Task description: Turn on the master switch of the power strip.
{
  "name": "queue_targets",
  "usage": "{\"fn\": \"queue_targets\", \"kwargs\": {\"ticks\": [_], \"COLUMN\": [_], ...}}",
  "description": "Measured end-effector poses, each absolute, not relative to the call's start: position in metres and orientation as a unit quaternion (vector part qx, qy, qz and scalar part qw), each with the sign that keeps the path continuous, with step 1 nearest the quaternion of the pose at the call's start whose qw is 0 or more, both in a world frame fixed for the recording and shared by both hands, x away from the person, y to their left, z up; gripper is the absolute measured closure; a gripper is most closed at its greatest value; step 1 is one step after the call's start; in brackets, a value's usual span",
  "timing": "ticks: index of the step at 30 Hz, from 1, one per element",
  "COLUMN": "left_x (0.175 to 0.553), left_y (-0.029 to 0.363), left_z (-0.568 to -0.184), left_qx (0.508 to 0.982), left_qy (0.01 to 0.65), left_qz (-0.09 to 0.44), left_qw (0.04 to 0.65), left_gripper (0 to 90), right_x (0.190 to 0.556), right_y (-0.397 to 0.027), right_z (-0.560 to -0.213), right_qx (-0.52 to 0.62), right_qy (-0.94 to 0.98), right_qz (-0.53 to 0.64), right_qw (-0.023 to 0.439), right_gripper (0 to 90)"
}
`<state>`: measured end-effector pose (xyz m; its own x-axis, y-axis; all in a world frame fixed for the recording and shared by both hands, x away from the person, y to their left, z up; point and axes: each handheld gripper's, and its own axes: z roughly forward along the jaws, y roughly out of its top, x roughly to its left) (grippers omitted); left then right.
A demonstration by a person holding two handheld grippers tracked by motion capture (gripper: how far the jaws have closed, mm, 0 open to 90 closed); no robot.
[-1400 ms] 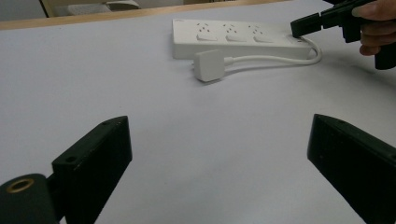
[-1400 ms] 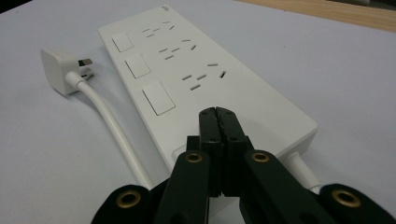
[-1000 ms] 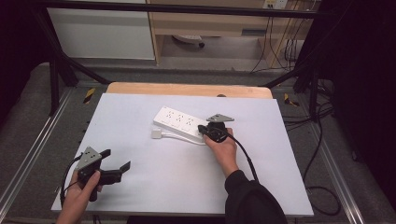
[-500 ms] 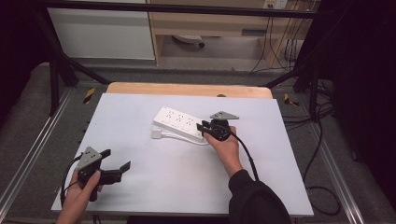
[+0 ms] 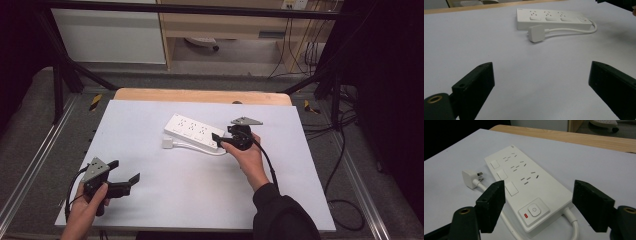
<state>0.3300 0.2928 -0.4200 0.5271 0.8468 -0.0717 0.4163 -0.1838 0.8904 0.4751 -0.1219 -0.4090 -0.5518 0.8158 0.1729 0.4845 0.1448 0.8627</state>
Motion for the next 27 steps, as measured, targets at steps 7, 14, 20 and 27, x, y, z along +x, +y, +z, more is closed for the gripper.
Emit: {"fn": "queue_targets", "kwargs": {"ticks": [7,14,20,27], "left_x": [0.33,0.33,0.33,0.33], "left_y": [0.292,0.293,0.292,0.293], "left_z": [-0.42,-0.421,-0.421,-0.421], "left_qx": [0.735,0.735,0.736,0.735], "left_qy": [0.431,0.433,0.432,0.435], "left_qz": [0.227,0.227,0.227,0.227], "left_qw": [0.471,0.47,0.469,0.468], "left_gripper": [6.4,6.4,6.4,6.4], "right_x": [0.47,0.465,0.461,0.456], "right_y": [-0.128,-0.134,-0.14,-0.151], "right_z": [-0.399,-0.388,-0.381,-0.369], "right_qx": [0.441,0.446,0.462,0.449], "right_qy": [0.736,0.73,0.708,0.716], "right_qz": [0.485,0.483,0.484,0.488], "right_qw": [0.17,0.185,0.225,0.221], "right_gripper": [10.6,7.9,9.9,8.2]}}
